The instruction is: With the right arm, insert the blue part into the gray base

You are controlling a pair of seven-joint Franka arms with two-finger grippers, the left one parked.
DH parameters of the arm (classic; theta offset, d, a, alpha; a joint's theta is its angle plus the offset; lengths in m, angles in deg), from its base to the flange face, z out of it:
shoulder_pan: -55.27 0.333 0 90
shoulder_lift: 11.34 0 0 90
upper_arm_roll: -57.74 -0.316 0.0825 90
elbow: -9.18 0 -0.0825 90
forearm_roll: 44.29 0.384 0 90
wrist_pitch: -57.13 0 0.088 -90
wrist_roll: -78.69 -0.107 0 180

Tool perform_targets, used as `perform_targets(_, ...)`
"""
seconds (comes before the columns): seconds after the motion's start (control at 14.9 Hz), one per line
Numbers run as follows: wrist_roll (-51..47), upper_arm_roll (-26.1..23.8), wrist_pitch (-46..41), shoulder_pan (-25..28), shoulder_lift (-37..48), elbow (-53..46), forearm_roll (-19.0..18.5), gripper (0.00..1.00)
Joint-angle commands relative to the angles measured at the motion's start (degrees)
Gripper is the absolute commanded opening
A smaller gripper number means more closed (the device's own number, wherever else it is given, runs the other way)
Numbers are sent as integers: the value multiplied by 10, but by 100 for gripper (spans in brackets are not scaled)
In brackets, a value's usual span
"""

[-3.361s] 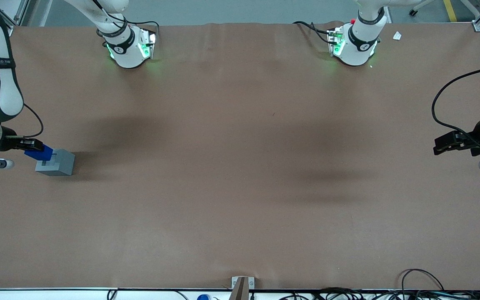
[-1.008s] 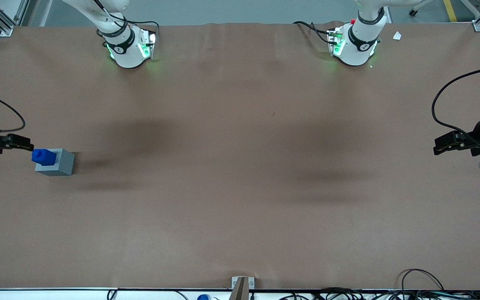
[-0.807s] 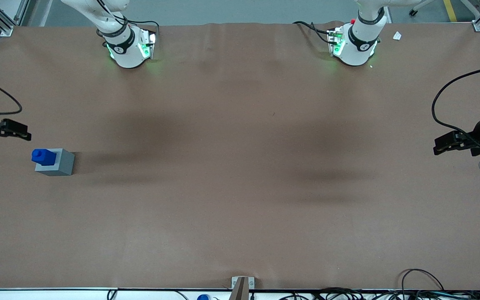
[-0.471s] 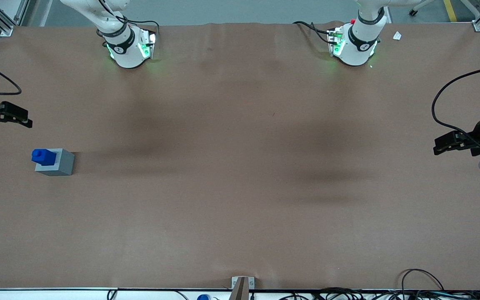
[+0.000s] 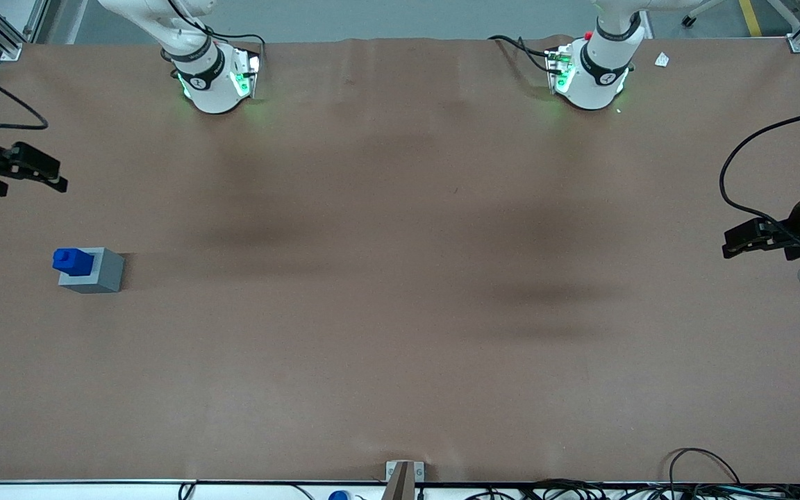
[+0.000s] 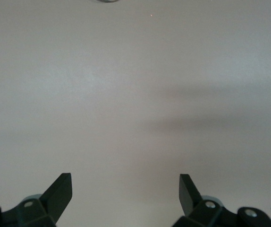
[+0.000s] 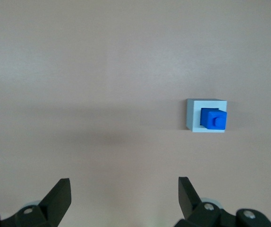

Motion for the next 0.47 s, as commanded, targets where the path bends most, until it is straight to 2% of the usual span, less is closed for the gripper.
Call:
perform_targets(0.0,-17,4,-4,15,14,6,6,100)
perform_targets(0.4,-18,5,-31,15,12,-13,6,100)
